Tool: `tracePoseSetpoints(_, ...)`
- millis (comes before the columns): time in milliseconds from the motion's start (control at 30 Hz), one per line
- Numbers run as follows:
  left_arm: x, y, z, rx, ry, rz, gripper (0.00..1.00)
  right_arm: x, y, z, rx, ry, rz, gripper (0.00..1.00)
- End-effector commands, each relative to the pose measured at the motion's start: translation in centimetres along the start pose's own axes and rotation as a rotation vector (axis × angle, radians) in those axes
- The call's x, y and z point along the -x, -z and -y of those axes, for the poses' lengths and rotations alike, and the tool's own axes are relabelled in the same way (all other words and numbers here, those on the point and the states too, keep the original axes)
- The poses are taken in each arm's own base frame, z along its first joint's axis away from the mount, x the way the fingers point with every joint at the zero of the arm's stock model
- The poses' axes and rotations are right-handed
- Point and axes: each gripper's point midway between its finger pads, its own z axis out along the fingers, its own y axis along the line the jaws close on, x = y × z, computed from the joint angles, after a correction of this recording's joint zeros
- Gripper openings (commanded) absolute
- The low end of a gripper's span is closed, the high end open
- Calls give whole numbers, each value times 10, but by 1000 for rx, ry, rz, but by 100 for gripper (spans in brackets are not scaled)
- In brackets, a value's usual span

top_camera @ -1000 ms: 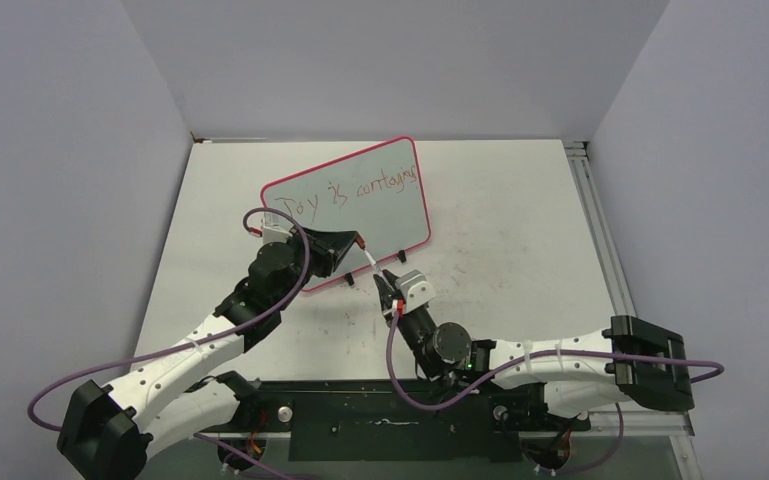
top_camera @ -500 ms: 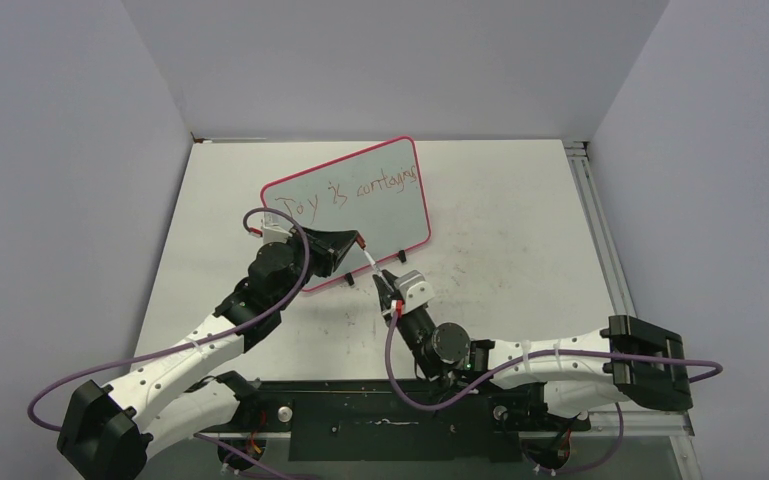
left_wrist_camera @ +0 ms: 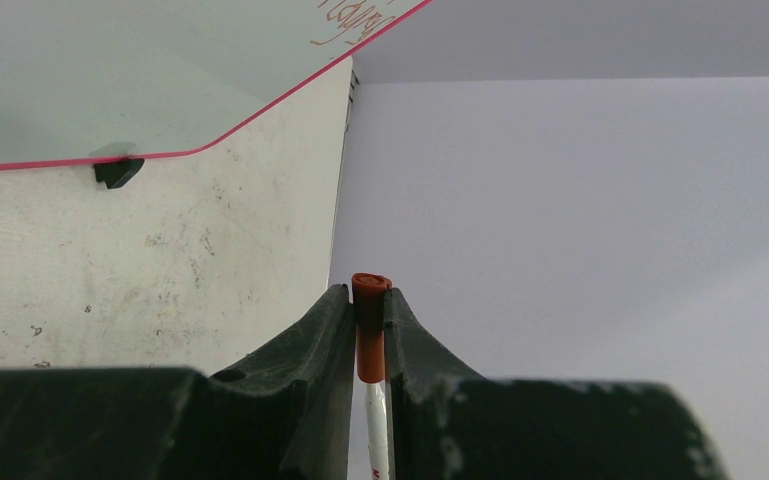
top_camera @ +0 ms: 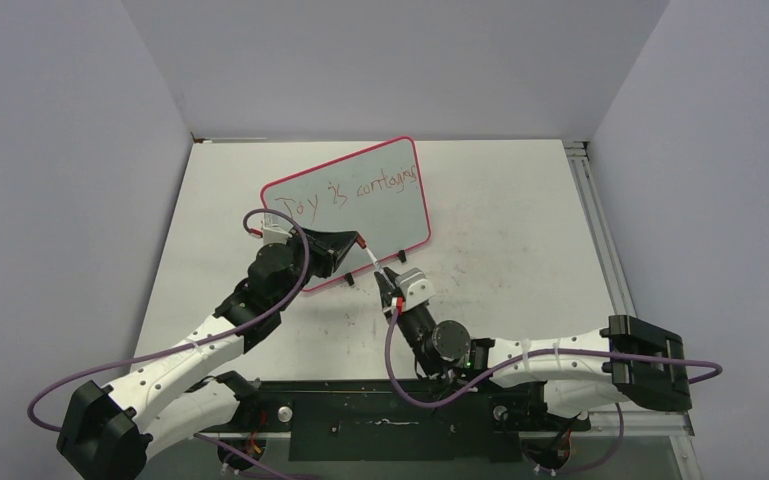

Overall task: Write a sentence on the whiteboard
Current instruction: Close the whiteboard marker at the center of the board.

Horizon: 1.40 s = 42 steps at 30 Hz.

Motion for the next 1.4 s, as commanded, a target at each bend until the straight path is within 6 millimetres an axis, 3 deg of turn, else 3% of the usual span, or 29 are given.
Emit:
tracePoseSetpoints(0, 2, 5, 23, -83, 20, -2, 0, 19, -10, 1, -22, -50, 47, 5)
tracePoseSetpoints(500, -8, 6, 26, -93, 25, -33, 0, 22, -27, -4, 5, -25, 87, 5)
tracePoseSetpoints(1367, -18, 12, 42, -157, -7, -41, 0, 12, -66, -1, -106, -4, 98, 5)
